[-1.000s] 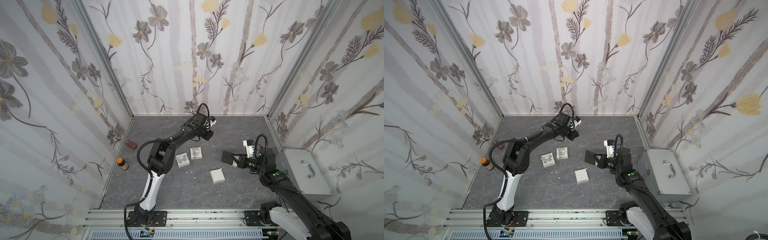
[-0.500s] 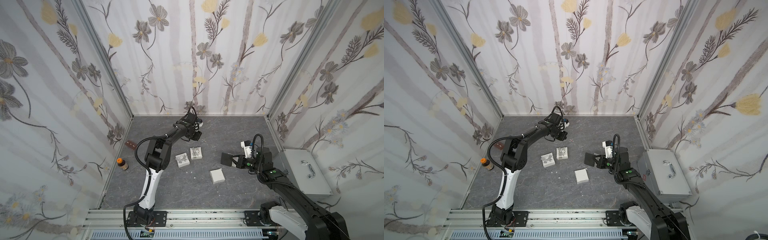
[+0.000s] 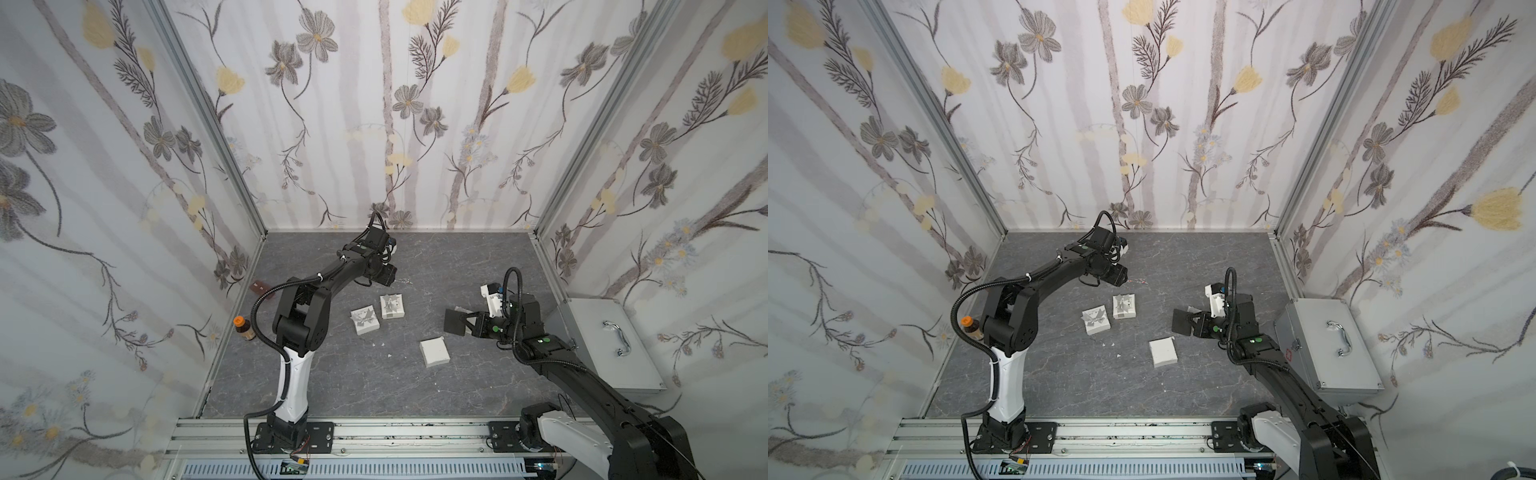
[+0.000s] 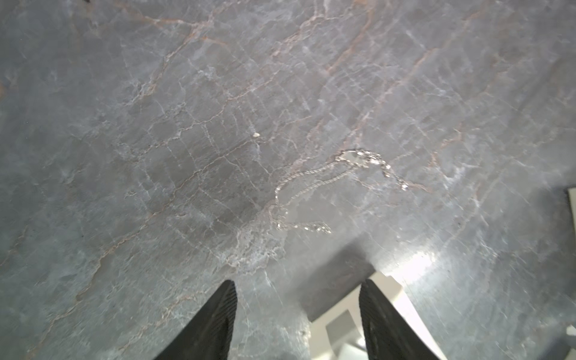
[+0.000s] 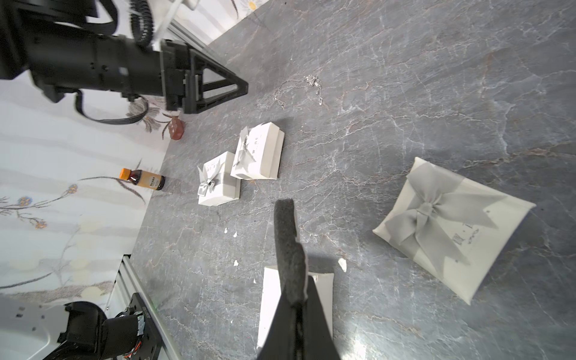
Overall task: Take the necklace out of the lift-off lid jewelry box
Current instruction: Place the necklace at the center of the board.
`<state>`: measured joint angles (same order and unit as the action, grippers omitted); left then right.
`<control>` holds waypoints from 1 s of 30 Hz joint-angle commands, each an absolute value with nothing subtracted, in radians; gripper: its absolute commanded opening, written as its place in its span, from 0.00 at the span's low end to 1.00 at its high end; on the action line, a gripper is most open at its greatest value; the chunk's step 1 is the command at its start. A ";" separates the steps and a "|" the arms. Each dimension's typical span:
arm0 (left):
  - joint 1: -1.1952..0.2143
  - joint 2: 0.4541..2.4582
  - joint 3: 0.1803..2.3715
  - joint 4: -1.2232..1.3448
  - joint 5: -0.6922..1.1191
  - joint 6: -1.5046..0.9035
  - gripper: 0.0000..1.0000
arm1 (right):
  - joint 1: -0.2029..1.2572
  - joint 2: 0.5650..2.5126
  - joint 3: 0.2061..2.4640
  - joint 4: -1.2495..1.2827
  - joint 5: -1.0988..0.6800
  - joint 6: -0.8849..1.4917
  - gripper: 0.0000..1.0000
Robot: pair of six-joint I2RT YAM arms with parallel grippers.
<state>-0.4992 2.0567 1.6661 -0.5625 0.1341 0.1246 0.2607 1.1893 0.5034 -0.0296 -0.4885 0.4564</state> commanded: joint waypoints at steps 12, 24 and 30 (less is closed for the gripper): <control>-0.876 1.715 1.170 -0.302 0.144 0.190 0.74 | 0.212 1.162 0.506 -0.097 -0.356 0.474 0.00; -1.032 1.725 1.064 -0.161 0.096 0.169 0.90 | 0.196 1.145 0.500 -0.099 -0.376 0.478 0.00; -1.058 1.768 1.048 -0.094 0.039 0.171 0.91 | 0.193 1.130 0.494 -0.103 -0.379 0.480 0.00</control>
